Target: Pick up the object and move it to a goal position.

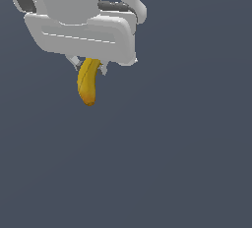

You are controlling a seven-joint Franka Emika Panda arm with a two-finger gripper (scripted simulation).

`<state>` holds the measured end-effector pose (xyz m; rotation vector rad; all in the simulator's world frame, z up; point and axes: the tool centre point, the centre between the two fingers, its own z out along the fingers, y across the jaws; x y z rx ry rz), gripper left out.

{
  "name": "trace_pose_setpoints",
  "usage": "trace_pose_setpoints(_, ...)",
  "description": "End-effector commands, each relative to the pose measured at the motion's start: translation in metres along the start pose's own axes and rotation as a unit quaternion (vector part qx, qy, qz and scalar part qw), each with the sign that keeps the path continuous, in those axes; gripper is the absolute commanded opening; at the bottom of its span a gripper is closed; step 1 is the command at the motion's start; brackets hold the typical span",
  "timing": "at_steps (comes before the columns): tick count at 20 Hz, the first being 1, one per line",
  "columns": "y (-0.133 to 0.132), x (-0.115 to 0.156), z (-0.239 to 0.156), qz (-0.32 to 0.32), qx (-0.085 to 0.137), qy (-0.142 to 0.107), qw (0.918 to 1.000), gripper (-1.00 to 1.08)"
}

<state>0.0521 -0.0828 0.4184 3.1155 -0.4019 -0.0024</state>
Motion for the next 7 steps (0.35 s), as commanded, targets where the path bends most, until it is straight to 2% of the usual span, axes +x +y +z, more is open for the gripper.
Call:
trace_pose_setpoints(1, 0.0023, 0.0015, -0.0073, 0.000, 0.000, 0.001, 1.0000, -1.00)
trace_pose_setpoints(7, 0.0043, 0.0028, -0.0123, 0.000, 0.000, 0.001, 1.0000, -1.00)
